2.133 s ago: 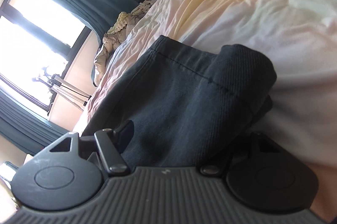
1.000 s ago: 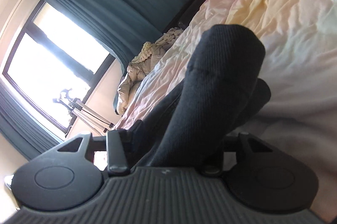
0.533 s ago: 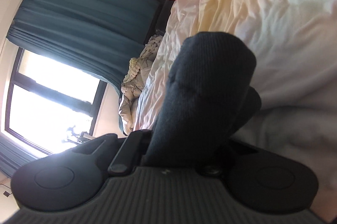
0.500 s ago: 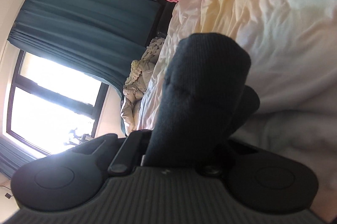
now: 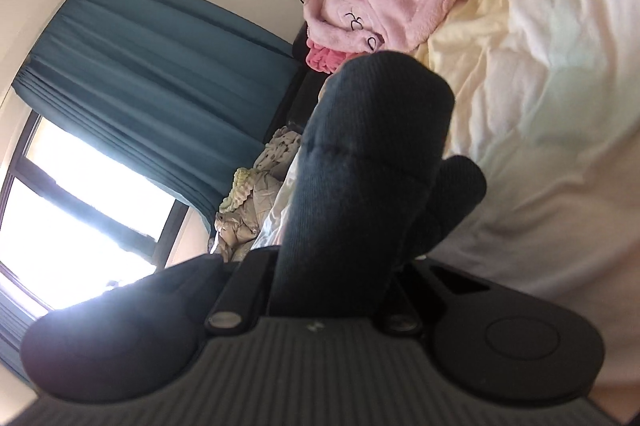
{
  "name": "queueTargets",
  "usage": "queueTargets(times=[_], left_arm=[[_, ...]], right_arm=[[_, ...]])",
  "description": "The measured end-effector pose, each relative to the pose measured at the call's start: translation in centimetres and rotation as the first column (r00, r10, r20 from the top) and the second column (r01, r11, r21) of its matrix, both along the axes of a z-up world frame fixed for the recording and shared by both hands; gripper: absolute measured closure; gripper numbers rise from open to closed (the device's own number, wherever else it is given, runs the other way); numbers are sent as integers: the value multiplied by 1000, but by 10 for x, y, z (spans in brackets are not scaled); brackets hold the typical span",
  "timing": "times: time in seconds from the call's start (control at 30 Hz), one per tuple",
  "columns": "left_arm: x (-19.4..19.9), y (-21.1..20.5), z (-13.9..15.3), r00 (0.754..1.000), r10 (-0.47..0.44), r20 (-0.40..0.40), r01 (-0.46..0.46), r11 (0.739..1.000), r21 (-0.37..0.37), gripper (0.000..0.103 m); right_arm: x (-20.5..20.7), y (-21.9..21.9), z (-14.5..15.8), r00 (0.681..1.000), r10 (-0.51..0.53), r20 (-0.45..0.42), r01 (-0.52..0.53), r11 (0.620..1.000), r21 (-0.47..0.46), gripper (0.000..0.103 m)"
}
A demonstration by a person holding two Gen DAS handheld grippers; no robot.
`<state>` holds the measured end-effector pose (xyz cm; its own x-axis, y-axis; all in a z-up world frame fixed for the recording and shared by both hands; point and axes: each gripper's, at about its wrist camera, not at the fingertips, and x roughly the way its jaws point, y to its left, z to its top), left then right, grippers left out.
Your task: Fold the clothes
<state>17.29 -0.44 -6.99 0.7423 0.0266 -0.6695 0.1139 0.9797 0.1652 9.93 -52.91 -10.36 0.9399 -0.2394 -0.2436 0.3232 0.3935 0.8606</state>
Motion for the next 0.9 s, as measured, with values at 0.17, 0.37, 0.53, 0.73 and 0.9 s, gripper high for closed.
queueTargets(times=[0.17,0.37,0.53,0.73,0.9], left_arm=[[-2,17,7,1000,-6,-21,6,1000,-19,7],[-40,31,32,1000,16,6,-16,995,100,7],[-70,65,54,998,66,13,-66,998,-6,6],[-82,99,84,990,108,94,-95,987,-132,5],[-74,125,71,988,134,81,-122,982,-143,5]], right_arm=[[2,14,29,998,37,-53,-47,977,-210,96],[13,55,81,994,38,-98,-75,910,-408,96],[30,126,131,992,65,-106,-116,796,-595,96],[54,237,167,980,136,-147,-200,630,-750,95],[66,337,171,954,225,-198,-288,502,-816,95]])
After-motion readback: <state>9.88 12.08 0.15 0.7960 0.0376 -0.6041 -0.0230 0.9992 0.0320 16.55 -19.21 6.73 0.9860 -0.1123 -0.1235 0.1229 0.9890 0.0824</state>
